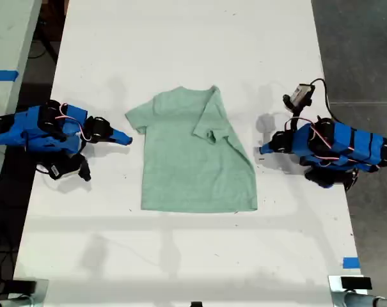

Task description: Fold t shirt

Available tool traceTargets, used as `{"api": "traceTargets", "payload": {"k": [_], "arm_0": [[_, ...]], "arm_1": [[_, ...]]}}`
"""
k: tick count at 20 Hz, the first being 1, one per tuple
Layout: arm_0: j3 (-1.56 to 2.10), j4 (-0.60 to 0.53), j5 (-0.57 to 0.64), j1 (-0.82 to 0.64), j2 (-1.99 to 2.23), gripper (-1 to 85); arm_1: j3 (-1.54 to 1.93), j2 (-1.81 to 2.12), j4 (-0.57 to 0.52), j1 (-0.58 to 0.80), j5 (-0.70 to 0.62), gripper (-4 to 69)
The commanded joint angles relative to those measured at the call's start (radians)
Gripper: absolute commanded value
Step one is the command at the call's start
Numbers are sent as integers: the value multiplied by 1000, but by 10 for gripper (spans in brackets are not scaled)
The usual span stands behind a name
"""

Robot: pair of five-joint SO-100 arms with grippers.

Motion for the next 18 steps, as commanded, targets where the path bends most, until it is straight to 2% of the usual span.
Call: {"api": "traceTargets", "payload": {"k": [1, 2, 5, 7, 8, 10, 14, 17, 18], "arm_0": [[-3, 0, -5, 2, 9, 40], [-5, -2, 38, 9, 9, 42], [-69, 0, -258, 121, 11, 56], [-94, 9, -216, 167, 11, 90], [-78, -34, -233, 169, 11, 17], [-78, -61, -233, 155, 11, 0], [-77, -104, -239, 32, 11, 0], [87, -149, -126, -110, 12, 0], [61, -127, -118, -87, 11, 0]], "arm_1": [[31, 9, 3, -12, 0, -1], [31, 9, 3, -12, -2, -1], [31, 9, 3, -14, -2, -1], [31, 9, 3, -14, -2, -1], [31, 9, 3, -14, 0, -1], [31, 9, 3, -14, 0, -1], [29, 9, -9, -6, -29, -1], [23, 9, -14, 5, -40, -1], [23, 9, -14, -2, -31, -1]]}}
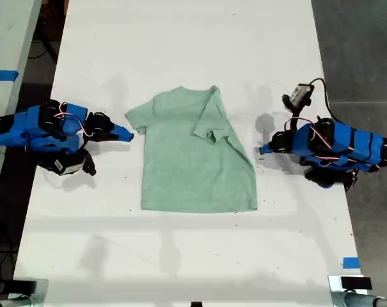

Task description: Fold t shirt

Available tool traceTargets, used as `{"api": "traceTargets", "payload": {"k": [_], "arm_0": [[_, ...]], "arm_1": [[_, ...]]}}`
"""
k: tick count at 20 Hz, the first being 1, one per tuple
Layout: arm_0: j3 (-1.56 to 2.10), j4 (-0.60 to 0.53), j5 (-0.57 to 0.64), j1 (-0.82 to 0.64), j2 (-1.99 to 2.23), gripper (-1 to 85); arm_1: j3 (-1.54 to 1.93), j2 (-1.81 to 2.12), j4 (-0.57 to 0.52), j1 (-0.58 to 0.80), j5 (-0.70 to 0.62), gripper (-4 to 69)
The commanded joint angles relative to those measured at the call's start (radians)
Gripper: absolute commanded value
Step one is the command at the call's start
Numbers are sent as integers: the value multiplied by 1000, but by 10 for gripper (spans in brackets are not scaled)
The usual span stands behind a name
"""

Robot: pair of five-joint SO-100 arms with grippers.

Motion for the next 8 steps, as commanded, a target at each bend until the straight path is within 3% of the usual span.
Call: {"api": "traceTargets", "payload": {"k": [1, 3, 4, 8], "arm_0": [[17, -17, 23, 3, 6, 2], [11, 28, -9, -11, 6, 3], [8, 97, -104, -37, 6, 40], [6, 104, -152, 43, 5, 113]], "arm_1": [[28, 9, -14, -2, 3, -1], [31, 9, -14, 3, 18, -1], [32, 9, -9, -5, 25, -1], [31, 9, -8, -3, 20, -1]]}}
